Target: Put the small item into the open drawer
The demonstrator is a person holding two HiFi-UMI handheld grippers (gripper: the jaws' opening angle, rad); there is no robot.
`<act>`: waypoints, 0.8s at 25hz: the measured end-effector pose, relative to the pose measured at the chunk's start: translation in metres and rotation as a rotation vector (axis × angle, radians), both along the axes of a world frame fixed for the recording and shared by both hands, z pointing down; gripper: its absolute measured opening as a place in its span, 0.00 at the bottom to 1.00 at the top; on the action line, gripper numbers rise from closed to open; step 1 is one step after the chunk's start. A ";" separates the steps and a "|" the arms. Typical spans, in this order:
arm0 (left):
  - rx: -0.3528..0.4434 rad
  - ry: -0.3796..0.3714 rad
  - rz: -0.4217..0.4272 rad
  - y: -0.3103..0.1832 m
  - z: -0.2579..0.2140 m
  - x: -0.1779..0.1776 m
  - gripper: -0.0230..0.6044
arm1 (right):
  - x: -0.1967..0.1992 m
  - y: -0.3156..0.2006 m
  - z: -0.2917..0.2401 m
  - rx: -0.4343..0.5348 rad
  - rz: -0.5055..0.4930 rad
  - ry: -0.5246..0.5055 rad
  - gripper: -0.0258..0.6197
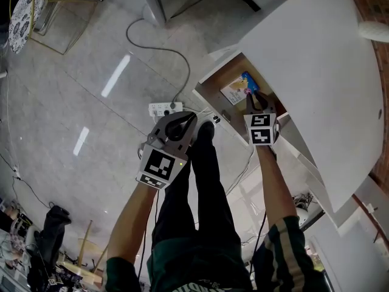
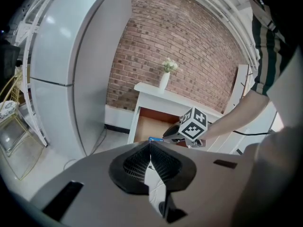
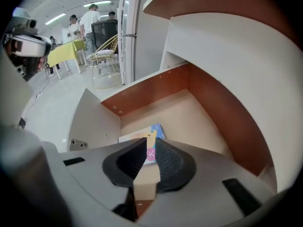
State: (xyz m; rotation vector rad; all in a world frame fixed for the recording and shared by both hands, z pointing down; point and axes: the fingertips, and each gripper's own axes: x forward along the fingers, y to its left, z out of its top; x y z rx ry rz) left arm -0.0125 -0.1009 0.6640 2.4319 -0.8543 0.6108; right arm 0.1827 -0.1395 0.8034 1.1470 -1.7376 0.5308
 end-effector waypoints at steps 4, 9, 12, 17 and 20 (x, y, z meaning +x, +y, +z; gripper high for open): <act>0.017 -0.008 0.017 0.001 -0.015 0.002 0.06 | -0.013 0.014 -0.022 -0.006 0.026 -0.053 0.09; 0.046 -0.023 0.023 0.000 -0.038 0.002 0.06 | -0.025 0.033 -0.047 -0.015 0.037 -0.098 0.09; 0.055 -0.026 0.021 0.002 -0.055 0.001 0.06 | -0.028 0.047 -0.063 -0.021 0.052 -0.122 0.08; 0.070 -0.031 0.026 0.010 -0.086 -0.002 0.06 | -0.038 0.066 -0.099 -0.022 0.078 -0.183 0.08; 0.078 -0.035 0.029 0.016 -0.107 -0.005 0.06 | -0.049 0.085 -0.125 -0.027 0.082 -0.223 0.08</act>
